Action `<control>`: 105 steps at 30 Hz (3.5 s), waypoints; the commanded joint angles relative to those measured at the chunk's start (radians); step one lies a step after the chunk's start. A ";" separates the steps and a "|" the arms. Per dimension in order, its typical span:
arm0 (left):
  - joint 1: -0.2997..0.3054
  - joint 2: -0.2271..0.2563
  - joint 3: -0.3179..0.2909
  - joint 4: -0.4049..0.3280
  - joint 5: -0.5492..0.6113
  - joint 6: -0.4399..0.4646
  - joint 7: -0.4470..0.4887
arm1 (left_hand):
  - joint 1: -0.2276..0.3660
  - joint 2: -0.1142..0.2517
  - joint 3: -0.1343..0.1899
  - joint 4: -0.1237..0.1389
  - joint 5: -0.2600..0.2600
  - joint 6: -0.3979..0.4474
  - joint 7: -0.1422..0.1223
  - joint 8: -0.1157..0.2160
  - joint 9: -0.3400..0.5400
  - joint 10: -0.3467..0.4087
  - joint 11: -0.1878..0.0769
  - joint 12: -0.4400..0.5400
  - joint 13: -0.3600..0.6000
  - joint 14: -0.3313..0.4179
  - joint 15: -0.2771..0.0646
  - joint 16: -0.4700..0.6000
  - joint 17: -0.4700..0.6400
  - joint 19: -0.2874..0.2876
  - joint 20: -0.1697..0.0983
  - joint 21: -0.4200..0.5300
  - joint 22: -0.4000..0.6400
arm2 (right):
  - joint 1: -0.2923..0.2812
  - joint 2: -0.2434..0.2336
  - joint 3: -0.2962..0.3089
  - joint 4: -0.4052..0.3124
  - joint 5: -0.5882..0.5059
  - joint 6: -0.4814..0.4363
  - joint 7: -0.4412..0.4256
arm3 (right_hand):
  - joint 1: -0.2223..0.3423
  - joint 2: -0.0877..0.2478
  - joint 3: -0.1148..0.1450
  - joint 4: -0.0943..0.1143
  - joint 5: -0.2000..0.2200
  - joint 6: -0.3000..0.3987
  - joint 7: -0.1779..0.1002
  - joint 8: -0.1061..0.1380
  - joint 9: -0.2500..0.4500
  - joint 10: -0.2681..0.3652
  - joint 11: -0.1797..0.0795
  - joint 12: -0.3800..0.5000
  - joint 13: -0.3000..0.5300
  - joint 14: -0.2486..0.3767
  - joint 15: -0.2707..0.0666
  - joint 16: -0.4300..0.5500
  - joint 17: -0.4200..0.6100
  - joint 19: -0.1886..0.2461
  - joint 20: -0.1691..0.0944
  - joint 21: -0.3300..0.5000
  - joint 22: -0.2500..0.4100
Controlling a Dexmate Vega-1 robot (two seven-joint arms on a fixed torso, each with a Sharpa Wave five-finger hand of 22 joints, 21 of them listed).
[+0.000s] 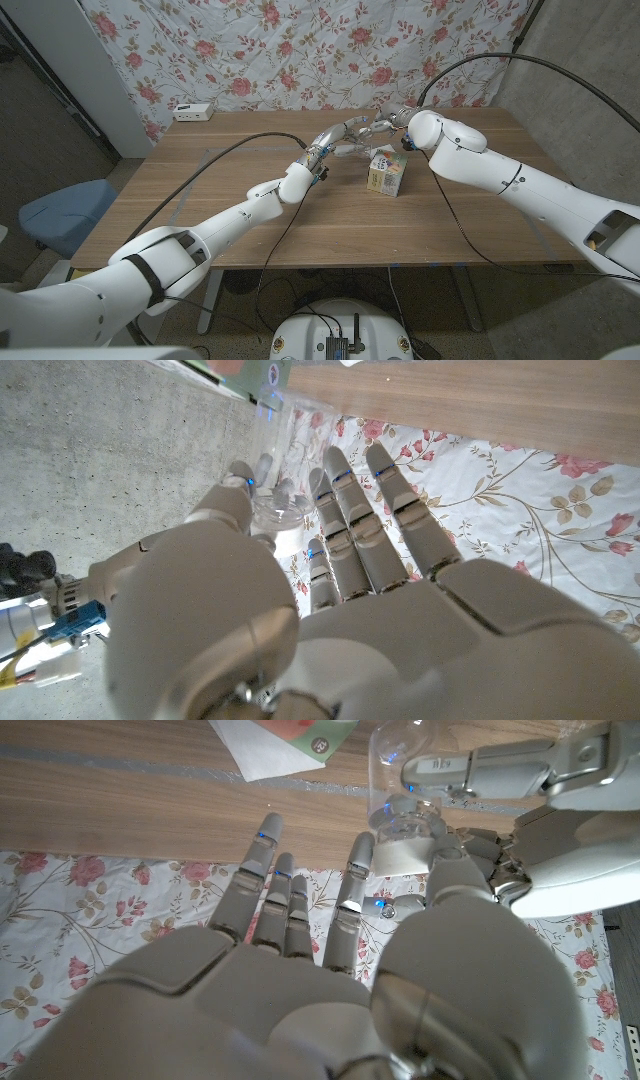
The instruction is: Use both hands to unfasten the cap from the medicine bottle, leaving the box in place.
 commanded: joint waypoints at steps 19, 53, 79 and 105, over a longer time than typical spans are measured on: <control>0.009 0.008 -0.005 -0.019 0.002 0.008 -0.003 | 0.001 0.009 0.010 0.002 0.006 0.006 -0.004 0.003 0.003 0.065 -0.059 0.008 0.002 0.003 -0.045 0.001 0.004 -0.005 -0.004 -0.001 0.003 | -0.041 0.000 0.038 -0.012 0.025 0.024 -0.060 | 0.038 0.007 0.014 -0.010 0.005 0.041 -0.002 0.024 -0.002 0.032 -0.011 0.008 -0.001 0.021 -0.021 0.012 0.001 0.021 -0.027 0.008 0.002; 0.041 0.043 -0.023 -0.087 0.015 0.038 0.008 | 0.002 0.007 0.014 0.001 0.007 -0.003 -0.005 0.000 0.003 0.062 -0.060 0.008 0.002 0.001 -0.051 0.000 0.004 -0.006 -0.005 -0.001 0.003 | -0.070 -0.015 0.064 -0.059 0.032 0.000 -0.111 | 0.040 0.005 0.020 -0.004 0.004 0.041 -0.006 0.029 -0.008 0.037 -0.012 0.003 -0.004 0.025 -0.025 0.008 -0.001 0.025 -0.030 0.003 0.001; 0.170 0.142 -0.089 -0.298 0.045 0.154 0.035 | 0.004 0.004 0.017 -0.002 0.006 -0.005 -0.009 0.001 0.003 0.064 -0.059 0.009 0.002 -0.007 -0.053 -0.002 0.003 -0.015 -0.006 -0.003 0.003 | -0.081 -0.006 0.067 -0.059 0.015 -0.014 -0.162 | 0.042 0.005 0.025 -0.001 0.003 0.039 -0.009 0.032 -0.013 0.044 -0.014 0.001 -0.005 0.029 -0.030 0.006 -0.001 0.026 -0.032 0.000 0.001; 0.313 0.213 -0.159 -0.446 0.080 0.243 0.127 | 0.009 -0.001 0.021 -0.005 0.006 -0.003 -0.014 0.003 0.003 0.069 -0.065 0.010 0.002 -0.035 -0.064 -0.007 0.002 -0.063 0.011 -0.017 0.002 | -0.048 0.067 0.007 -0.013 -0.035 -0.061 -0.194 | 0.041 0.004 0.028 0.001 0.002 0.038 -0.010 0.035 -0.017 0.049 -0.016 -0.001 -0.006 0.030 -0.032 0.004 0.000 0.027 -0.035 -0.002 0.001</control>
